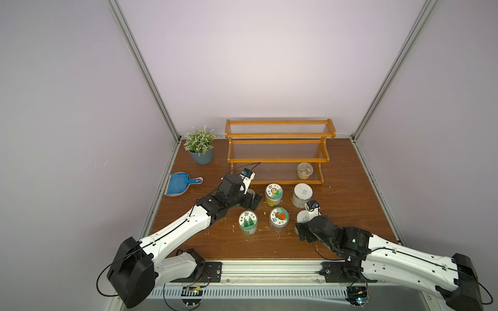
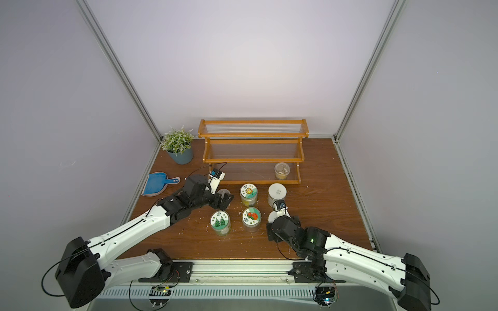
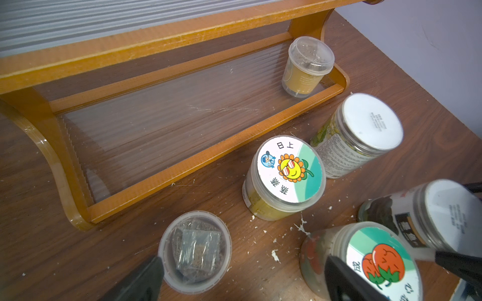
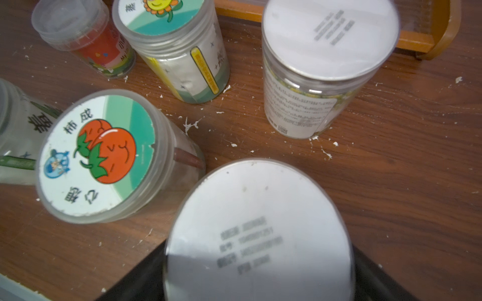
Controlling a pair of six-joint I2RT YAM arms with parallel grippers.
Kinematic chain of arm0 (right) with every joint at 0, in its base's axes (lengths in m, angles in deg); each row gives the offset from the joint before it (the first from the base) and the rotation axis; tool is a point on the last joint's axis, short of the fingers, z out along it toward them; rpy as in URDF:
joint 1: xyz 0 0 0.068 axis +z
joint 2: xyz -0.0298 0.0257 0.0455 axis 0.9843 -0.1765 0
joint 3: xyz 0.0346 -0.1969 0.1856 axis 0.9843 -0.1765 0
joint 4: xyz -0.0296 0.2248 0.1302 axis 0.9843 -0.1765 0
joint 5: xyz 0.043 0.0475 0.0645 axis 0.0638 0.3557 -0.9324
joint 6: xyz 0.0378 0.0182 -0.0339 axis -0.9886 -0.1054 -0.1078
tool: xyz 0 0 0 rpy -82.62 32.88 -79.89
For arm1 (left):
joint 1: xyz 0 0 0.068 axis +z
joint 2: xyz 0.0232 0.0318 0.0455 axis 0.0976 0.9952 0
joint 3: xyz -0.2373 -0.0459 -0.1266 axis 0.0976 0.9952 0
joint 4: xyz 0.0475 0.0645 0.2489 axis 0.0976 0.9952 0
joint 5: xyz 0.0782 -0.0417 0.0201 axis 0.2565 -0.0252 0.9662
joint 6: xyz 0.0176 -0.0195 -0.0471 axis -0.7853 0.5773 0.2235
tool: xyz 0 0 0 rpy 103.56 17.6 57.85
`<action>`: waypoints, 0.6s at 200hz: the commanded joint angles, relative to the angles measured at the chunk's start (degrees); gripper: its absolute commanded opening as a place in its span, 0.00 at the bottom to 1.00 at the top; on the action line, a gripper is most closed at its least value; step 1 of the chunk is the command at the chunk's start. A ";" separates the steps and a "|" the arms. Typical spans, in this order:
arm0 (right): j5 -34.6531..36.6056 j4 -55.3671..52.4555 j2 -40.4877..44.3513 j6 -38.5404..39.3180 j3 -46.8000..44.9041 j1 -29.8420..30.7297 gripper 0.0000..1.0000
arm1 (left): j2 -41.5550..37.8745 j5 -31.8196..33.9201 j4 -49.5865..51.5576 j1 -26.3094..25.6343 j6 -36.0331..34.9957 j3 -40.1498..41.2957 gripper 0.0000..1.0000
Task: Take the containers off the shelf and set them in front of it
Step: Place the container at the center of the board.
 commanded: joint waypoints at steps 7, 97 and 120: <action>4.34 -2.56 0.87 -2.18 1.49 0.26 0.95 | 0.16 -0.73 -0.71 0.60 -0.13 0.31 1.00; 5.43 -3.67 4.70 -3.48 1.96 1.36 0.99 | 0.40 -0.86 -0.62 0.63 -0.28 0.06 1.00; 6.88 -4.58 5.40 -2.81 3.61 1.35 0.99 | 0.34 -0.77 -0.63 0.63 -0.34 -0.02 1.00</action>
